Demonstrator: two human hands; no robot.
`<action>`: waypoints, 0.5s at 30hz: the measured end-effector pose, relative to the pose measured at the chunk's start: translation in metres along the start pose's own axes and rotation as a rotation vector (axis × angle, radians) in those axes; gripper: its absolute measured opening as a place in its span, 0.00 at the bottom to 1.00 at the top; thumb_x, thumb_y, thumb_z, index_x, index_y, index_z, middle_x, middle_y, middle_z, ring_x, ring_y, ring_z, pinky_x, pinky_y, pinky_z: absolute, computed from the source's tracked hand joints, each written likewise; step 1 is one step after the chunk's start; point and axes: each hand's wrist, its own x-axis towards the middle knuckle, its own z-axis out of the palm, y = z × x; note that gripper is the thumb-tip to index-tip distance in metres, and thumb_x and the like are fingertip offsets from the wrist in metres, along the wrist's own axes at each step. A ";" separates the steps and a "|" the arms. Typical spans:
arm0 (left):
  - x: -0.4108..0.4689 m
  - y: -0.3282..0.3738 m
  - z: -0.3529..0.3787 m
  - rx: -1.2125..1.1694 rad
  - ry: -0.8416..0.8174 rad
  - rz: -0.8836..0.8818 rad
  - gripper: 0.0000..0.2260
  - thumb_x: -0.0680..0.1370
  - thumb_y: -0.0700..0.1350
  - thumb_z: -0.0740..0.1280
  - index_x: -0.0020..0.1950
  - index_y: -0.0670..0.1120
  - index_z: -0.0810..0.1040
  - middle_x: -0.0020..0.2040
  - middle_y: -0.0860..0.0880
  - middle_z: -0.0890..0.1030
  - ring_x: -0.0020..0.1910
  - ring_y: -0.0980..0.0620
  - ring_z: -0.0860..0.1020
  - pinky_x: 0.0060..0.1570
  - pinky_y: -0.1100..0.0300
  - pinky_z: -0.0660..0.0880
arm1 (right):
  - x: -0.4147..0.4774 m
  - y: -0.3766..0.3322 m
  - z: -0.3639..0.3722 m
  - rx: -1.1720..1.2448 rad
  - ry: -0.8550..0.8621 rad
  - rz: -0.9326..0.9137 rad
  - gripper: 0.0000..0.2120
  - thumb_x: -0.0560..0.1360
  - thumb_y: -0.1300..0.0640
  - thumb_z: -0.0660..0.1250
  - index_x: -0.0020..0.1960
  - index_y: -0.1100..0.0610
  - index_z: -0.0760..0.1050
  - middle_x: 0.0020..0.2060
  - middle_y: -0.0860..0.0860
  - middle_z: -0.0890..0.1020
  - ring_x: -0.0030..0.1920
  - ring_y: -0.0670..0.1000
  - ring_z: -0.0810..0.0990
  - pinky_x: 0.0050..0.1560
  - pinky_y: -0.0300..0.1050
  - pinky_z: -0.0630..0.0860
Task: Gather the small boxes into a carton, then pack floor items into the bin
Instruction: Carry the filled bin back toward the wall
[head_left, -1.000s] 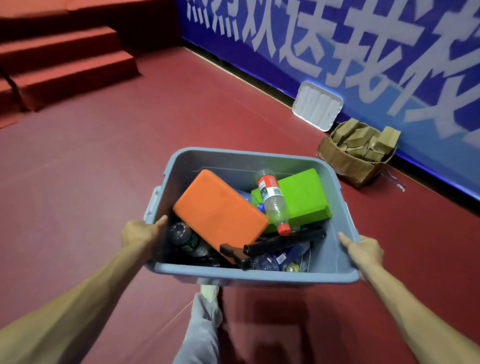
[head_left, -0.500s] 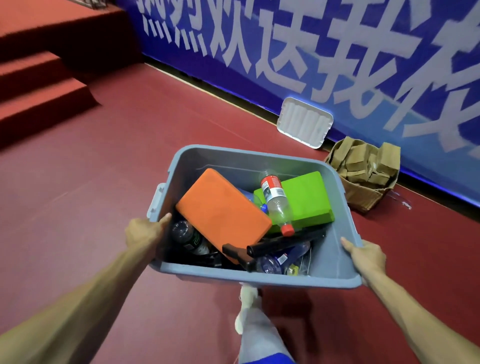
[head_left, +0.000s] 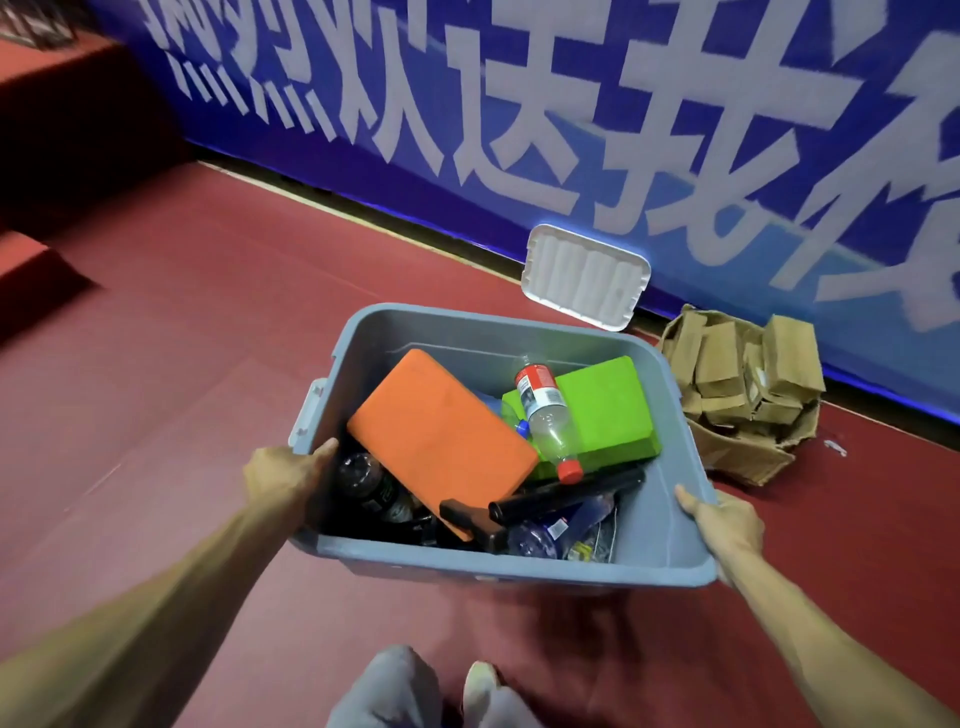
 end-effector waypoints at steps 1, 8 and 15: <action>0.018 0.019 0.008 0.004 -0.010 0.010 0.21 0.63 0.58 0.70 0.36 0.38 0.79 0.33 0.41 0.80 0.32 0.41 0.79 0.33 0.53 0.77 | 0.013 -0.016 0.008 0.005 0.016 0.007 0.15 0.69 0.50 0.74 0.50 0.60 0.83 0.48 0.62 0.84 0.50 0.61 0.81 0.48 0.48 0.76; 0.153 0.151 0.072 -0.015 -0.127 0.075 0.21 0.66 0.56 0.71 0.38 0.36 0.78 0.30 0.43 0.76 0.32 0.42 0.77 0.32 0.54 0.73 | 0.108 -0.117 0.079 0.071 0.103 0.079 0.17 0.69 0.49 0.74 0.50 0.60 0.83 0.45 0.60 0.84 0.46 0.59 0.82 0.48 0.50 0.78; 0.274 0.281 0.132 0.088 -0.220 0.161 0.23 0.68 0.56 0.71 0.43 0.35 0.80 0.36 0.40 0.79 0.36 0.40 0.78 0.35 0.54 0.73 | 0.201 -0.203 0.134 0.042 0.179 0.165 0.16 0.68 0.45 0.74 0.44 0.58 0.81 0.46 0.62 0.84 0.46 0.62 0.82 0.49 0.54 0.79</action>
